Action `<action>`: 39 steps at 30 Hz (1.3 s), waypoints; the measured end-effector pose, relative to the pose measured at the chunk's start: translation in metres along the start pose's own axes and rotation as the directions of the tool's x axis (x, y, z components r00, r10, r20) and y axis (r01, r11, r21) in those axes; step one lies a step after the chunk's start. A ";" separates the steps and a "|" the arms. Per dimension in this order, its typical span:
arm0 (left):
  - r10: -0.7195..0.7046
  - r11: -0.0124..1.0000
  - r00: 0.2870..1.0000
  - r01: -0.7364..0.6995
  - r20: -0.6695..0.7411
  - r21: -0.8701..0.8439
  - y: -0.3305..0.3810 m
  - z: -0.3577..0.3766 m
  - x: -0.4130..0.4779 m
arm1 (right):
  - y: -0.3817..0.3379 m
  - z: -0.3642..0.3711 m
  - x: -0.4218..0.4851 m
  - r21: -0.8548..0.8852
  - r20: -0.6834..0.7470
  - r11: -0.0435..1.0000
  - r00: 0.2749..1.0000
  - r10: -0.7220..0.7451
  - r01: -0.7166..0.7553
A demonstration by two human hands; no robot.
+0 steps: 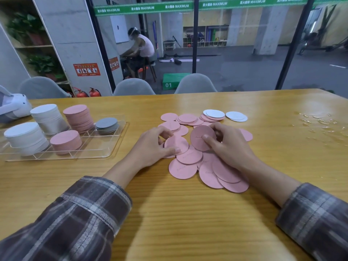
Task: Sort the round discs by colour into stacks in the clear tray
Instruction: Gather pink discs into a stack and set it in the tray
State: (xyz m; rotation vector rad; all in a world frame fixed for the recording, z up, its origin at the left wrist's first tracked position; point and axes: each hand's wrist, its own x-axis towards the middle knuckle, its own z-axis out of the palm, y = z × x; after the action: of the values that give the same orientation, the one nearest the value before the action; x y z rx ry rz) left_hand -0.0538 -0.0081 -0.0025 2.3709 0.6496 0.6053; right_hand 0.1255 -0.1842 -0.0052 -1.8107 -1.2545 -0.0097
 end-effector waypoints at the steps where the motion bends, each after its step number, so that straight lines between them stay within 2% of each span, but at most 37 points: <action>1: 0.009 0.999 1.000 -0.009 0.002 -0.032 0.001 -0.001 0.000 | 0.000 0.000 0.000 -0.002 -0.003 1.000 1.000 0.000 0.000; 7: 0.059 0.956 0.997 -0.071 -0.049 -0.284 0.005 0.000 0.001 | 0.000 0.000 0.000 0.039 0.003 0.999 0.999 0.034 -0.034; 13: 0.060 0.897 0.997 -0.078 -0.054 -0.436 0.018 0.003 -0.004 | -0.002 0.000 0.001 0.047 0.023 0.998 0.999 0.037 -0.038; 17: 0.054 0.890 0.994 -0.092 -0.097 -0.446 0.021 0.008 -0.007 | -0.008 0.000 -0.001 0.058 0.049 0.998 0.998 0.035 -0.038; 22: 0.052 0.907 0.996 -0.075 -0.068 -0.415 0.028 0.012 -0.010 | -0.012 0.002 -0.003 0.052 0.087 0.998 0.996 0.025 -0.029; 28: 0.059 0.957 0.968 -0.124 -0.242 -0.263 0.032 0.014 -0.012 | -0.014 0.002 -0.004 0.069 0.107 0.997 0.994 0.025 -0.032; 33: -0.084 0.903 0.974 -0.015 -0.210 -0.430 0.032 0.015 -0.012 | -0.014 0.003 -0.005 0.131 0.115 0.989 0.992 0.051 -0.066; 35: -0.101 0.903 0.975 0.007 -0.197 -0.429 0.033 0.017 -0.012 | -0.014 0.003 -0.005 0.143 0.118 0.988 0.992 0.050 -0.066; 39: -0.127 0.921 0.969 0.037 -0.210 -0.387 0.034 0.020 -0.013 | -0.014 0.005 -0.004 0.100 0.133 0.995 0.991 -0.035 0.021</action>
State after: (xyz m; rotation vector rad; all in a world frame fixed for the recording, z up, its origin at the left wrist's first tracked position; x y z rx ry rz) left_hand -0.0430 -0.0482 0.0020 1.9174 0.6599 0.8932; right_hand 0.1110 -0.1834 -0.0010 -1.7323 -1.3510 0.1579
